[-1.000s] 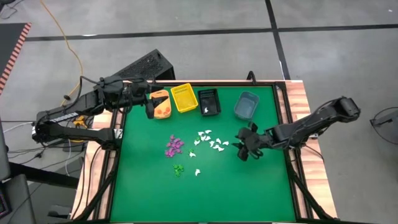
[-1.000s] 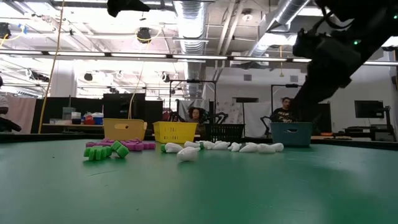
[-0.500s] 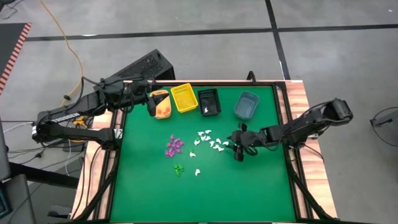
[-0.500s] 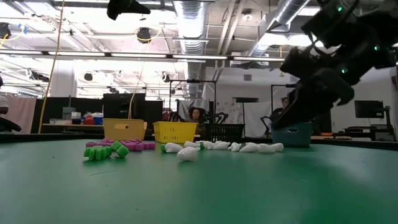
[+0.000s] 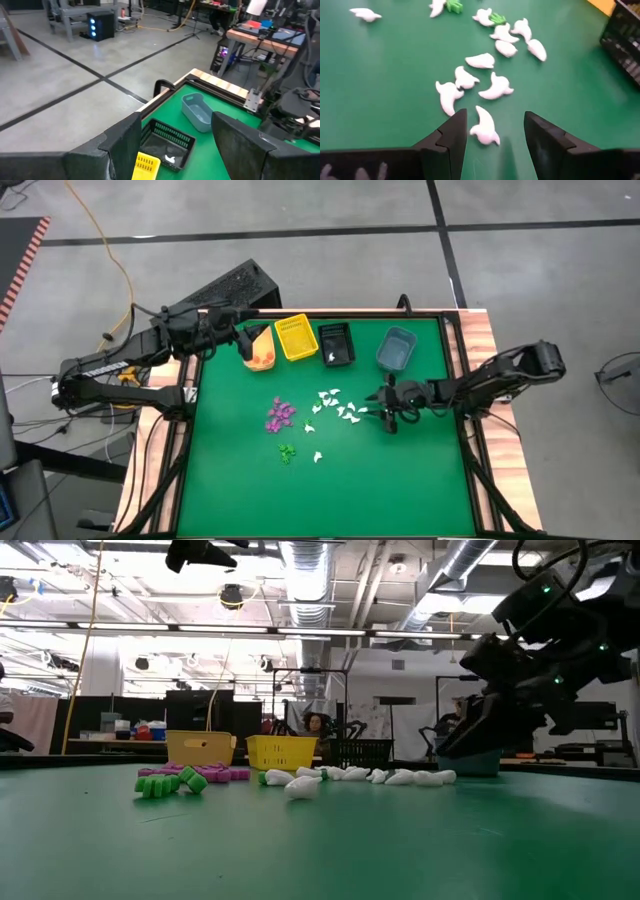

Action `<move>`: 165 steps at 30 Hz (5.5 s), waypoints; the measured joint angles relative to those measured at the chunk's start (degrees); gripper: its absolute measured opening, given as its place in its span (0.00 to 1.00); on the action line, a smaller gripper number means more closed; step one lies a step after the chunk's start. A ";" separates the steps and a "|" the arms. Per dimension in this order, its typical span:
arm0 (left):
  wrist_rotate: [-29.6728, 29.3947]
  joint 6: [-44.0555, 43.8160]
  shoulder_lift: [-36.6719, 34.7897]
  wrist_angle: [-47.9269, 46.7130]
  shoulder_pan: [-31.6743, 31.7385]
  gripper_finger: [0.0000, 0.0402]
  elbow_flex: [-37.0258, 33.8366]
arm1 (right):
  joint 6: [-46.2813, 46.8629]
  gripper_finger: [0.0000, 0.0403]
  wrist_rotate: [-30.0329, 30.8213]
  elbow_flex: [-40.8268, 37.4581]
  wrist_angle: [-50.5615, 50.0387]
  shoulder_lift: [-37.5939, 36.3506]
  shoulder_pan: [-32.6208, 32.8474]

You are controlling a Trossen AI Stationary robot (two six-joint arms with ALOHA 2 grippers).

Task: Sort Halloween decoration
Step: Put the white ghost toy into the black bin

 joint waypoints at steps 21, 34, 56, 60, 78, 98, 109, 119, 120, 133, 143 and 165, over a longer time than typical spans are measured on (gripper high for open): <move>-1.28 -0.48 0.00 -0.02 0.00 0.58 0.00 | 2.24 0.36 -4.11 0.22 16.95 23.31 -1.96; -1.36 -0.44 0.00 -0.02 0.00 0.58 0.00 | 5.82 0.09 -3.68 0.11 17.48 23.83 -2.00; -1.66 0.52 0.00 0.05 0.00 0.58 0.00 | 8.54 0.08 0.47 7.40 -1.73 2.90 -6.24; -1.65 0.51 0.00 0.09 -0.02 0.58 0.00 | 5.49 0.08 1.59 12.11 -4.92 2.13 -8.88; -1.71 0.44 0.00 0.05 0.00 0.58 0.00 | -0.83 0.08 1.78 34.15 -5.71 17.27 -23.21; -1.31 0.42 0.00 -0.39 0.00 0.58 -0.02 | 3.96 0.31 -6.95 37.44 -13.68 17.29 -24.01; -1.19 0.39 -0.02 -0.42 0.00 0.58 -0.02 | 6.57 0.31 -7.29 33.69 -37.96 -5.83 -13.75; -1.21 0.39 -0.02 -0.42 0.00 0.58 -0.02 | 25.51 0.31 17.51 15.49 -34.42 -17.58 2.86; -1.22 0.47 0.00 -0.42 0.00 0.58 -0.02 | 25.92 0.31 19.51 14.69 -33.71 -17.14 4.28; -1.30 0.65 -0.02 -0.43 0.00 0.58 -0.02 | 27.17 0.30 28.20 12.89 -13.00 2.30 11.33; -1.39 0.58 -0.02 -2.23 0.00 0.58 -0.02 | 28.13 0.30 28.69 12.89 1.45 15.44 12.04; -1.36 -0.22 -0.02 -3.06 0.00 0.58 -0.02 | 36.49 0.27 30.20 13.05 7.46 29.63 11.88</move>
